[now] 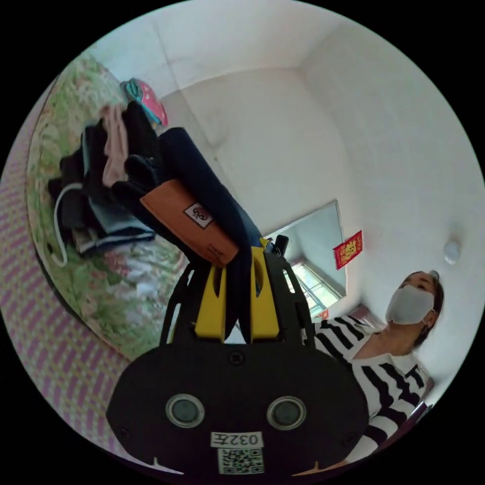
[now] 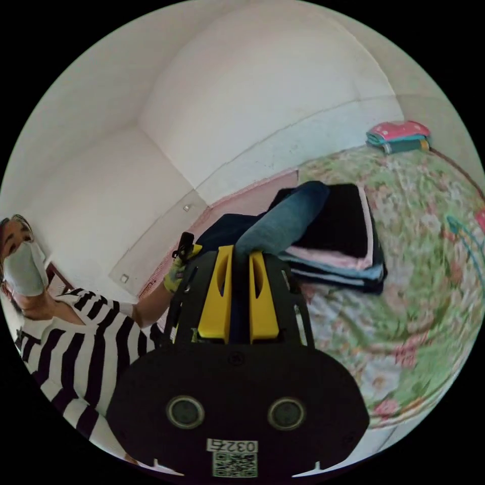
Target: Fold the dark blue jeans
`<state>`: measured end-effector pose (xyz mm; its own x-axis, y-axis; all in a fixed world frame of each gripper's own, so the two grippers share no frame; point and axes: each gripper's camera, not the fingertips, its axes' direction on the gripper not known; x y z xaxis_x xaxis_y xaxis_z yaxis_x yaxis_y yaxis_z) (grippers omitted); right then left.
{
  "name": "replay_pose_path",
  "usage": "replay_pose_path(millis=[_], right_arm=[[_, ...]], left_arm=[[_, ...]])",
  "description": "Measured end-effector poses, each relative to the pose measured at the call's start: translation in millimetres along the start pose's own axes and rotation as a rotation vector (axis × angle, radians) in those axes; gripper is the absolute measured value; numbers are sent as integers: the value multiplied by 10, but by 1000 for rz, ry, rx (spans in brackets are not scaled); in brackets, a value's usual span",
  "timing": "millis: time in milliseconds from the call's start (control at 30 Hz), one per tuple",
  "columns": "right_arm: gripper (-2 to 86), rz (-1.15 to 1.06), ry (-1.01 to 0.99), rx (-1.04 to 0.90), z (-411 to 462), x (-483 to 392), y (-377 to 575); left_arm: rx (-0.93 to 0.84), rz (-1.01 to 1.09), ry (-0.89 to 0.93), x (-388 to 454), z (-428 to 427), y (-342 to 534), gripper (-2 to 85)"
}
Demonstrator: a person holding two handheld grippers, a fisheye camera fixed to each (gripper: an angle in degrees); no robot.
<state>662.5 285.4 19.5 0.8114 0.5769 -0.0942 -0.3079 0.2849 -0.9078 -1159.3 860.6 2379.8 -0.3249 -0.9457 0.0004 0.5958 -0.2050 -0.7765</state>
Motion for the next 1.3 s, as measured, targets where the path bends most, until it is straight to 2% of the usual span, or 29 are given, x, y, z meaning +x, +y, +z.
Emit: replay_pose_path(millis=[200,300,400,467,500,567,633,800,867,933,1033,1100,1167,1300], right_arm=[[52,-154,-40,41,-403,368,-1293],[53,-96,-86,3,-439,835,-1666],[54,42,-46,-97,-183,1556,-1746],[51,219,28,-190,98,2227,-1607],[50,260,36,-223,163,2382,-1562],[43,334,-132,-189,184,2773,-1403],[36,340,-241,-142,108,2889,-1355],[26,294,-251,-56,-204,2682,-1388],[29,323,-196,-99,-200,2657,-1333],[41,377,-162,-179,-17,2738,-1244],[54,404,-234,-131,-37,2690,-1138],[48,379,-102,-48,-268,2490,-1120],[17,317,23,61,-531,2122,-1087],[-5,120,190,171,-482,1262,-1114]], left_arm=[[101,44,-88,560,144,-885,28],[139,-39,-126,430,238,-1097,29],[97,-180,-271,14,429,-1151,31],[4,-319,-463,-391,630,-1054,36],[-3,-326,-464,-453,667,-1017,38],[54,-331,-332,-531,693,-897,42],[40,-323,-333,-487,737,-872,39],[11,-172,-415,-29,933,-917,32],[-23,-218,-515,-84,1024,-887,39],[0,-267,-453,-273,995,-801,46],[117,-320,-285,-475,887,-535,41],[183,-321,-297,-427,832,-361,44],[289,-251,-472,-122,776,-214,30],[265,-21,-739,450,1173,-366,-2]])
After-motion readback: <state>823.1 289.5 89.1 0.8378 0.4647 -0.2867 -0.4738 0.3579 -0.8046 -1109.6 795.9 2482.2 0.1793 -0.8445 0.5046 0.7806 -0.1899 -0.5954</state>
